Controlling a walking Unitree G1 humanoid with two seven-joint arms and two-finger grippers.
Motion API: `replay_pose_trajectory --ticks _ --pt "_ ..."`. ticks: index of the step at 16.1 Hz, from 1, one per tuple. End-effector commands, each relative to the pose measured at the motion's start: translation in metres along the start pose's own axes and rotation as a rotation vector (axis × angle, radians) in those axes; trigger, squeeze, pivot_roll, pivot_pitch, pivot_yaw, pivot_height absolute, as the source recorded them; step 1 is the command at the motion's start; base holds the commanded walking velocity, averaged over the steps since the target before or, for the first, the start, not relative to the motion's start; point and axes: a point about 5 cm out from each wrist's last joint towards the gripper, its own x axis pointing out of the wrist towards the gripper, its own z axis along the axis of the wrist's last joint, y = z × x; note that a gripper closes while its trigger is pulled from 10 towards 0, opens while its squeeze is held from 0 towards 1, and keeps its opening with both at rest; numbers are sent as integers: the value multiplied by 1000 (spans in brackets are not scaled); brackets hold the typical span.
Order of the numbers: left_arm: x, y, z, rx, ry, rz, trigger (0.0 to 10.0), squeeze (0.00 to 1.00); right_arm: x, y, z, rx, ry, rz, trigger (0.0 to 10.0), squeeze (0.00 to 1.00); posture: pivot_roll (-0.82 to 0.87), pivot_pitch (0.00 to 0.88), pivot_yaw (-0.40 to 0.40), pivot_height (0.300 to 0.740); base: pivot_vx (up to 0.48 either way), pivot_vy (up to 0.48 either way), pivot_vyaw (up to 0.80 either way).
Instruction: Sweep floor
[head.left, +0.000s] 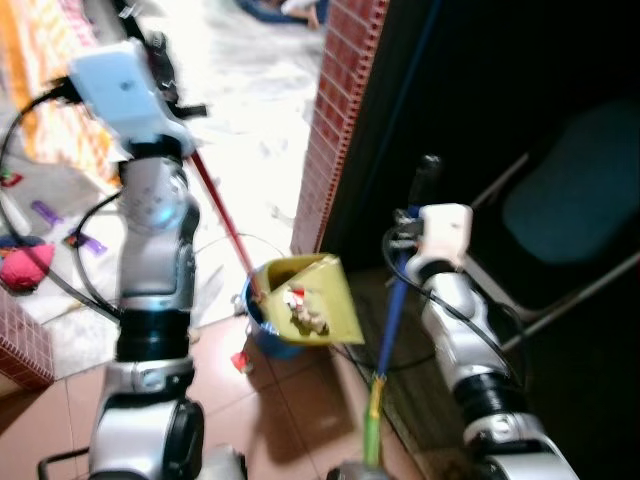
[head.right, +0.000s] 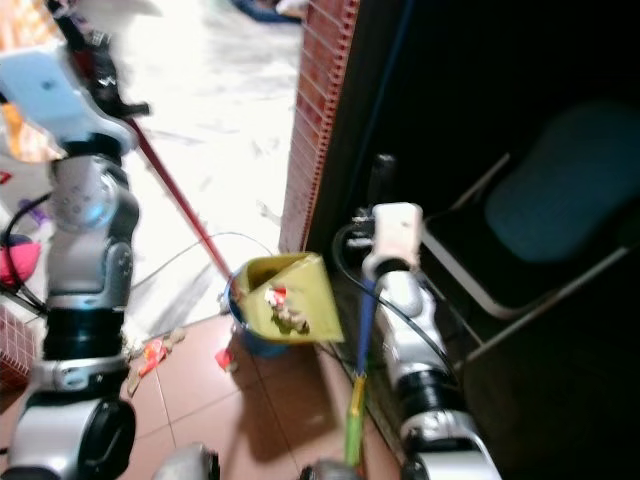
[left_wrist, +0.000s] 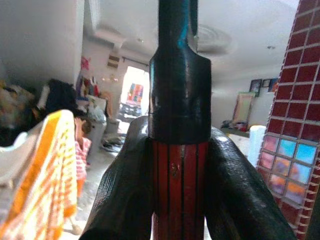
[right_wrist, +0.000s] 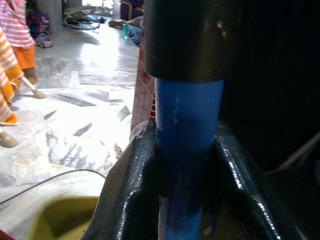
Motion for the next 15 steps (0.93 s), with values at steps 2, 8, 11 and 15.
replay_pose_trajectory --ticks 2,8,11,15 --pt "3 -12 18 58 -122 -35 10000 0 1 -9 8 8 -40 -28 10000 0 -32 0 -85 740 0 0 0" --pt "2 -29 25 109 -206 -72 10000 0 -1 -7 7 13 -41 -25 10000 0 -40 0 -78 740 0 0 0" --pt "-1 -34 27 171 -252 -73 10000 0 -2 -7 7 16 -41 -26 10000 0 -41 0 -80 740 0 0 0" --pt "-4 -48 26 177 -288 -118 10000 0 -5 -6 8 17 -48 -29 10000 0 -49 0 -70 740 0 0 0"
